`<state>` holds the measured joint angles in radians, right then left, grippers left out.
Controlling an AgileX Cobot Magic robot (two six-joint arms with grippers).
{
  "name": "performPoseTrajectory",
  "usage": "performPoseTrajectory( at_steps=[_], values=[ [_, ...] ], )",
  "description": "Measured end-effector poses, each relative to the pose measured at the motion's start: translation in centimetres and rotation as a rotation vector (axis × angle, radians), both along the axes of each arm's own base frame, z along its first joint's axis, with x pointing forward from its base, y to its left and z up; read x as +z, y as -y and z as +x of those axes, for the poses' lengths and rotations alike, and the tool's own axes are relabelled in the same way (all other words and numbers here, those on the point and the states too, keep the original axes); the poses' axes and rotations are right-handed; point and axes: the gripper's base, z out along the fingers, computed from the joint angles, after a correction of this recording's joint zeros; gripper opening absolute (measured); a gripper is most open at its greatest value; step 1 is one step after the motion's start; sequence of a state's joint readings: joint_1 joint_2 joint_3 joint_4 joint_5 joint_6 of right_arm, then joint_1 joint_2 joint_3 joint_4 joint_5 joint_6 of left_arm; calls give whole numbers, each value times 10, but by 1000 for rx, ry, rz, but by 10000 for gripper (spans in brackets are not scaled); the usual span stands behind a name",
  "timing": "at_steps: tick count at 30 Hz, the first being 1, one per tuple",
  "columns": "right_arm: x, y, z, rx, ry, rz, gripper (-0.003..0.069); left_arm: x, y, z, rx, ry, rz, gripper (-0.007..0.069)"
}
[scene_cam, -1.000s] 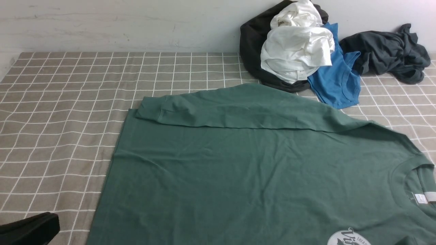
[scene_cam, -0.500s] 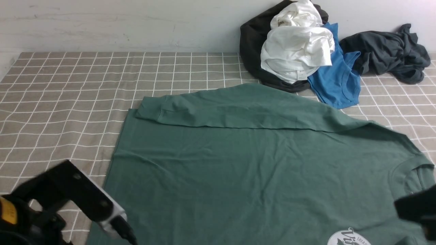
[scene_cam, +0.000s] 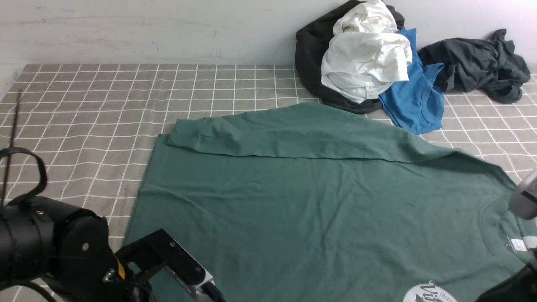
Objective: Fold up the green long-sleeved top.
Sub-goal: Use the left arm to clamp the cuff closest to it, then use the left arm to drag and place the cuff at the centered position on the left edge of the fabric
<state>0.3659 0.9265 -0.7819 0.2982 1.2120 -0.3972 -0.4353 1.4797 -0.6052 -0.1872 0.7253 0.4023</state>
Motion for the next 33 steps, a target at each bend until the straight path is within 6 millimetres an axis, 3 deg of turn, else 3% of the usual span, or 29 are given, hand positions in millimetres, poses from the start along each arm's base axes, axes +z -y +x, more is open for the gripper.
performPoseTrajectory(
  at_steps=[2, 5, 12, 15, 17, 18, 20, 22, 24, 25, 28, 33],
  values=[
    [0, 0, 0, 0, 0, 0, -14, -6, 2, 1, 1, -27, -3, 521],
    [0, 0, 0, 0, 1, 0, -14, -8, 3, 2, -11, -31, -11, 424],
    [0, 0, 0, 0, 1, 0, -14, -6, 5, 1, 4, -35, -36, 55],
    [0, 0, 0, -1, 2, 1, -14, 1, 6, 2, -3, -34, -43, 24],
    [0, 0, 0, -1, 2, 1, -14, 16, 9, 6, -17, -18, -57, 22],
    [0, 0, 0, -1, 4, 2, -14, 36, 13, 15, -35, 26, -76, 21],
    [0, 0, 1, -2, 7, 2, -14, 49, 15, 20, -50, 58, -80, 21],
    [0, 0, 1, -4, 12, 4, -14, 83, 22, 42, -80, 165, -84, 23],
    [1, 0, 1, -4, 14, 5, -14, 100, 25, 58, -101, 222, -63, 24],
    [1, 0, 1, -4, 14, 5, -14, 101, 26, 59, -104, 228, -60, 24],
    [0, 0, 1, -4, 15, 3, -14, 108, 33, 91, -139, 269, 7, 24],
    [0, 2, 2, -2, 25, -25, -14, 80, 41, 133, -122, 231, 89, 32]
  ],
)
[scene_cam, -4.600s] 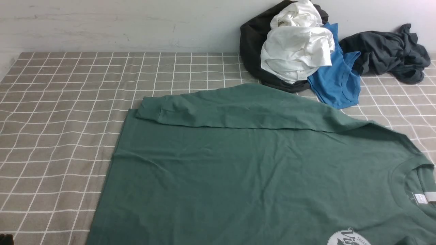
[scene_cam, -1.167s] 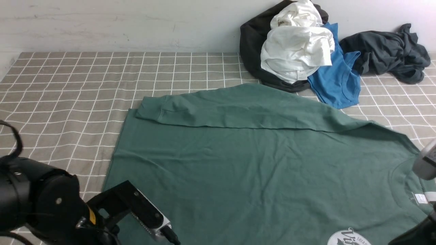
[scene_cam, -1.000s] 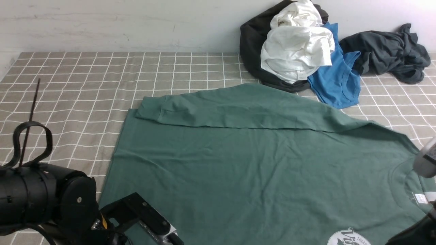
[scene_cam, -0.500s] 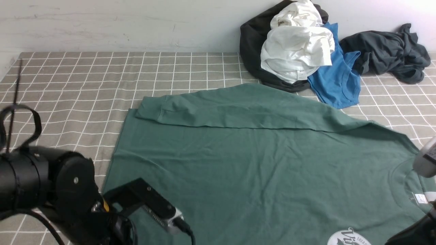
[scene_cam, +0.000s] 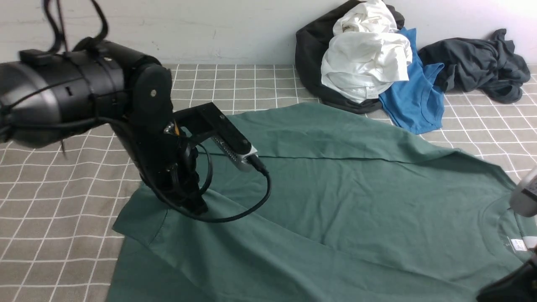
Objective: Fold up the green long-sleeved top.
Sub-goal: Use the left arm to drag and place the cuff at the centered position on the left edge of the fabric, then use the left arm to clamp the cuff farthest from it
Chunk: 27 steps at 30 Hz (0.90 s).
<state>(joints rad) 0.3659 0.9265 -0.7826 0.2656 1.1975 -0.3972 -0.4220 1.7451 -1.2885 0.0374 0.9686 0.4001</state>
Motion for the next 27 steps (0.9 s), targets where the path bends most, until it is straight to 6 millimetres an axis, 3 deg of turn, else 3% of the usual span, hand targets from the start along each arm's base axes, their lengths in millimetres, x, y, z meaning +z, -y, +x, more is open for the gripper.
performPoseTrajectory(
  at_steps=[4, 5, 7, 8, 9, 10, 14, 17, 21, 22, 27],
  values=[
    [0, 1, 0, 2, 3, -17, -14, -18, -4, 21, 45, -30, 13, 58],
    [-1, 2, 0, 2, 7, -26, -14, -28, -6, 32, 67, -51, 18, 97],
    [-1, 2, 1, 2, 8, -26, -14, -32, -8, 36, 84, -56, 15, 127],
    [0, 2, 1, 1, 12, -26, -14, -33, -10, 43, 118, -57, 5, 179],
    [-1, 2, 1, 1, 13, -27, -14, -32, -11, 45, 130, -53, -1, 196],
    [-1, 2, 4, -1, 18, -32, -14, -27, -15, 56, 195, -34, -31, 279],
    [-4, 0, 17, -9, 47, -56, -14, -5, -30, 82, 315, 35, -120, 463],
    [-6, -3, 29, -13, 49, -71, -14, 0, -41, 100, 382, 60, -184, 535],
    [-7, -9, 45, -14, 35, -77, -14, -11, -50, 129, 465, 83, -279, 569],
    [-8, -11, 50, -14, 23, -81, -14, -21, -55, 143, 514, 90, -324, 572],
    [-12, -14, 56, -15, 0, -81, -14, -52, -59, 174, 591, 98, -363, 573]
  ],
)
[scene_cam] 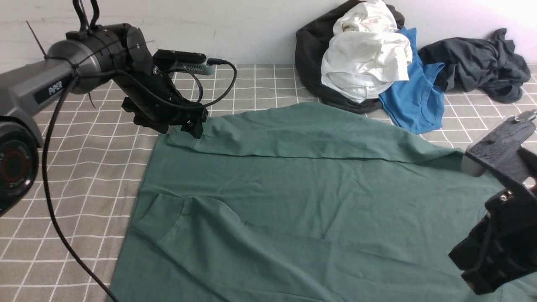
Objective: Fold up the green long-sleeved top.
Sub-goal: Use the left arm to clamp the cuff farthest from it, then use the left arm to drag and drop the cuff onto the cuff closest to the left arm
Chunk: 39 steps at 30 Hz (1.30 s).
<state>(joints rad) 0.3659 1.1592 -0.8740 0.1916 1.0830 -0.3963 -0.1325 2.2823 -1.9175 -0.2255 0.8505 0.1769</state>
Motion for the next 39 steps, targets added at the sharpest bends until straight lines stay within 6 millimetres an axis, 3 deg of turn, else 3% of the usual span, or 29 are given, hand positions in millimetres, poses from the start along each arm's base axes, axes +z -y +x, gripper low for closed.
performPoseTrajectory(
  at_steps=[7, 10, 14, 17, 22, 24, 32, 39],
  values=[
    [0, 0, 0, -1, -1, 6, -14, -24, -3, 27, 23, 34, 5, 573],
    [0, -1, 0, -2, -1, 7, -14, -30, -3, 30, 27, 29, 4, 573],
    [1, -1, 0, -12, -4, 10, -14, -35, -3, 31, 28, 23, 4, 518],
    [1, -1, 1, -17, 3, 14, -14, -35, -3, 31, 26, 16, 4, 405],
    [2, -1, 1, -18, 11, 17, -14, -31, -2, 28, 22, 0, -1, 117],
    [2, -1, 1, -18, 11, 18, -14, -27, -2, 28, 17, 2, 0, 59],
    [2, -1, 3, -22, 31, 25, -14, 16, -3, 19, 3, 42, -6, 48],
    [3, -2, 4, -23, 35, 27, -14, 16, -4, 17, -6, 19, 16, 83]
  ],
)
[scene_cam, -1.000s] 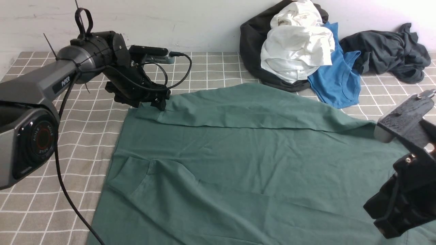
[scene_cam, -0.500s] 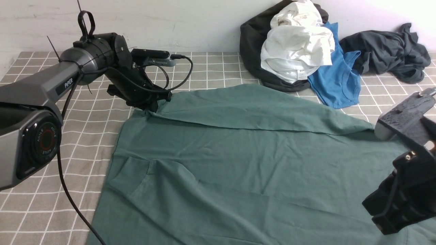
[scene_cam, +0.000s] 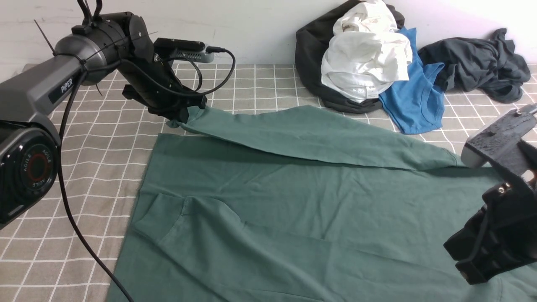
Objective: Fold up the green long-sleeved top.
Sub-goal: Use the left arm to drag and drop the cuff onto the cuff closest to the left arm
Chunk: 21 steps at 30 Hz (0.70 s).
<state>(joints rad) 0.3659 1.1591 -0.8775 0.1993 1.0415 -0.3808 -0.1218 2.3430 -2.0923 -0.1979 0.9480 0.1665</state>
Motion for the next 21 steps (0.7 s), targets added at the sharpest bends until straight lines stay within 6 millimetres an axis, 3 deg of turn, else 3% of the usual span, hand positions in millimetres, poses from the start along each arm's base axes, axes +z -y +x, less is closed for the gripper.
performPoseTrajectory(
  at_steps=[4, 8, 14, 21],
  values=[
    [0, 0, 0, 0, 0, 0, -14, -1, 0, 0, -1, -2, 5, 165],
    [0, 0, 0, 0, 0, 0, -14, -1, -1, 0, -3, -6, 14, 183],
    [0, 0, 0, 0, 5, -1, -14, -5, -3, -8, -34, -92, 46, 31],
    [0, 1, 1, 2, 9, -9, -14, 7, -4, -19, -87, -154, 72, -5]
  ],
)
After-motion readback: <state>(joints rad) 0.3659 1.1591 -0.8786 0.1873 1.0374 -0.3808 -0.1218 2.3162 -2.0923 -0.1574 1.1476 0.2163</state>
